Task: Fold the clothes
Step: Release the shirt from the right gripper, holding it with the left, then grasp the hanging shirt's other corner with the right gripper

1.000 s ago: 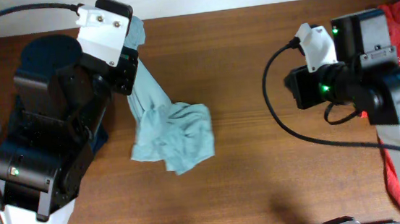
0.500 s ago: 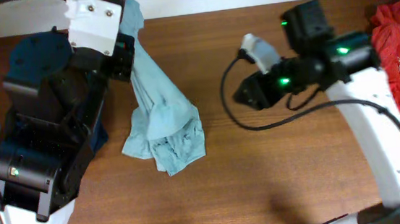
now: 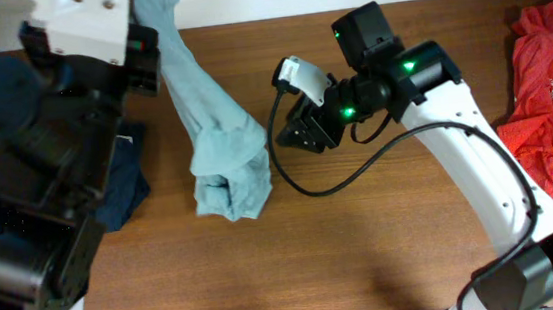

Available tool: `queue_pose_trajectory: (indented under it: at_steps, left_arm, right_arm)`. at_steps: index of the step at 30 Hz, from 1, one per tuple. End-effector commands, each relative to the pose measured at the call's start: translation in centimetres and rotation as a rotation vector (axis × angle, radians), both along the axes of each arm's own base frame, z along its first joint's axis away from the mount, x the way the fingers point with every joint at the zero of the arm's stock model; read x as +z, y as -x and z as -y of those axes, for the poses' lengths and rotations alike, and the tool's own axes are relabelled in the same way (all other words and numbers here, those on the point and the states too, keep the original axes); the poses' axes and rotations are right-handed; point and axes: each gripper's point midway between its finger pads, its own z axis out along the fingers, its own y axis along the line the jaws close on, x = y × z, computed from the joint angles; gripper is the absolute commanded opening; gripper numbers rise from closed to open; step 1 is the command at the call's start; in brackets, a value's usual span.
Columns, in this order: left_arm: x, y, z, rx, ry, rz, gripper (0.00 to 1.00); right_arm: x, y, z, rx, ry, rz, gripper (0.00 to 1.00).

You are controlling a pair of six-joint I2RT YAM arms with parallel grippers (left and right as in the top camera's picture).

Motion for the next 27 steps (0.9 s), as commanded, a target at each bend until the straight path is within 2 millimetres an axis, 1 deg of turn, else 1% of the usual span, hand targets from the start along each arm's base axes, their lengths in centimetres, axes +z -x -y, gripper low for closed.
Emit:
queue_pose_trajectory:
  at_steps: [1,4,10,15,18,20,22,27]
  left_arm:
    - [2.6,1.7,-1.2,0.025,-0.002,0.074,0.00]
    - [3.5,2.2,-1.4,0.029,-0.017,0.099,0.00]
    - [4.6,2.9,-1.7,0.034,-0.037,0.134,0.00]
    - [5.7,3.2,-1.8,0.035,-0.020,0.175,0.00]
    - [6.3,3.3,-1.8,0.036,-0.010,0.198,0.00]
    - [6.8,3.5,-1.9,0.037,-0.001,0.220,0.00]
    - [7.2,3.6,-1.9,0.038,0.006,0.236,0.00]
    - [7.7,3.7,-2.0,0.039,0.013,0.252,0.00]
  right_arm:
    - [1.5,1.6,-2.2,0.138,-0.160,-0.027,0.56]
    - [1.7,2.0,-2.6,0.159,-0.201,-0.056,0.56]
    - [3.8,3.4,-3.4,0.225,-0.334,-0.104,0.57]
    - [3.9,3.9,-3.9,0.255,-0.344,-0.094,0.57]
    - [4.1,4.7,-4.8,0.289,-0.350,-0.089,0.57]
    - [4.2,5.6,-5.9,0.328,-0.353,-0.079,0.58]
    - [4.1,6.0,-6.6,0.346,-0.344,-0.066,0.58]
    - [3.6,6.1,-7.4,0.360,-0.317,-0.034,0.58]
